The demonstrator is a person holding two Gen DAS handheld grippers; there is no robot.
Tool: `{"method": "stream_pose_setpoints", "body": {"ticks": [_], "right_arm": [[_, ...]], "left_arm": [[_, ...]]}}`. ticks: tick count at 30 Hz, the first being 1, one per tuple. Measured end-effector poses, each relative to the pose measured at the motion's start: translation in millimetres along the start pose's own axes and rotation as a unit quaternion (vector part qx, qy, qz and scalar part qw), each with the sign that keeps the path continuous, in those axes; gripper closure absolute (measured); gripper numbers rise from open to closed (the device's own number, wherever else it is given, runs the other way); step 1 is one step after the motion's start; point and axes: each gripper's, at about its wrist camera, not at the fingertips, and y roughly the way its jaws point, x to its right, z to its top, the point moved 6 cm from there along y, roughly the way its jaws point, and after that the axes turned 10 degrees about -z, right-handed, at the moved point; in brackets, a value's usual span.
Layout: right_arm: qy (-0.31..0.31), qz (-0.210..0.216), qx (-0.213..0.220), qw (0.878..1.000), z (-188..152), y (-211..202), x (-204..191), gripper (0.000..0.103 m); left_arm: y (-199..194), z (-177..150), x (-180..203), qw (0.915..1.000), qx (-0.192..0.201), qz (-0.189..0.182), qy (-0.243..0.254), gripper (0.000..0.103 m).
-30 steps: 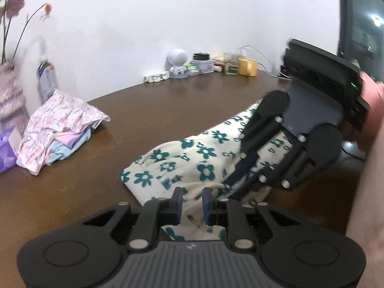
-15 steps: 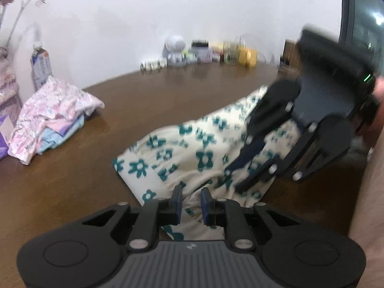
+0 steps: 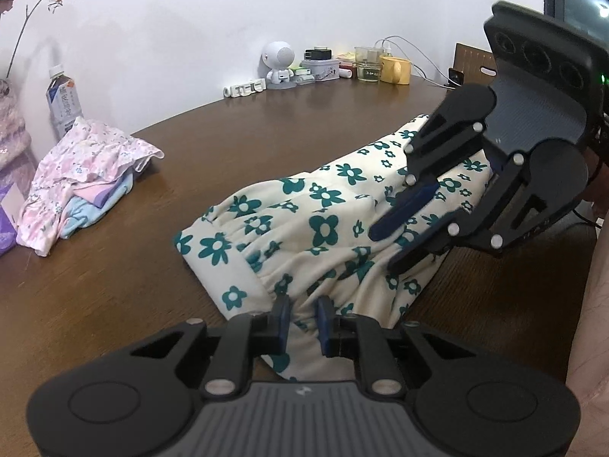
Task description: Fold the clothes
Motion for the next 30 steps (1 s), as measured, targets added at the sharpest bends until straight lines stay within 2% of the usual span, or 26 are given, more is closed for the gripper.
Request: {"method": "stream_pose_setpoints", "body": {"ticks": [3,5,9,11,14,18,20,23,24,25,26,28,29,30], "right_arm": [[0.007,0.0,-0.004,1.0,-9.6,7.3,1.4,0.081],[0.019,0.002,0.0,1.0,-11.7,7.0,2.8,0.081],[0.021,-0.003,0.009,1.0,-15.0,5.0,1.5,0.081],[0.023,-0.004,0.013,1.0,-16.5,4.3,1.2,0.081],[0.021,-0.006,0.018,1.0,-17.6,3.6,0.0,0.081],[0.023,-0.005,0.023,0.999,-19.0,3.2,0.5,0.081],[0.024,-0.004,0.026,0.999,-19.8,3.0,0.8,0.081],[0.026,-0.002,0.03,0.999,-20.9,2.7,1.2,0.081],[0.026,-0.002,0.032,0.999,-21.3,2.6,1.4,0.081],[0.027,-0.001,0.033,0.999,-21.6,2.5,1.5,0.081],[0.027,-0.001,0.035,0.999,-22.0,2.4,1.7,0.081],[0.029,0.0,0.037,0.999,-22.6,2.4,2.3,0.081],[0.031,0.001,0.038,0.999,-22.9,2.4,2.9,0.08],[0.033,0.001,0.04,0.999,-22.9,2.7,3.4,0.08]], "left_arm": [[-2.1,2.1,-0.5,1.0,0.004,0.003,-0.007,0.088],[-9.2,4.8,1.3,0.9997,0.015,0.004,-0.017,0.081],[-33.4,7.3,-2.2,0.9952,0.061,0.008,-0.076,0.071],[-42.3,3.7,-8.9,0.9889,0.079,0.028,-0.123,0.048],[-46.2,-8.8,-22.8,0.9701,0.095,0.038,-0.22,0.047],[-35.4,-23.1,-35.2,0.9387,0.109,-0.007,-0.327,0.047],[-26.6,-28.7,-42.0,0.918,0.116,-0.026,-0.378,0.047],[-15.6,-34.5,-52.9,0.8792,0.163,-0.066,-0.443,0.048],[-13.0,-35.1,-55.9,0.8693,0.175,-0.073,-0.457,0.048],[-10.4,-35.5,-58.7,0.8631,0.187,-0.076,-0.463,0.049],[-7.8,-36.1,-61.1,0.8609,0.194,-0.071,-0.465,0.062],[-2.5,-38.0,-64.7,0.856,0.203,-0.061,-0.472,0.073],[-0.5,-38.1,-65.2,0.8554,0.205,-0.057,-0.472,0.077],[-0.1,-36.1,-64.0,0.8599,0.203,-0.05,-0.466,0.078]]}}
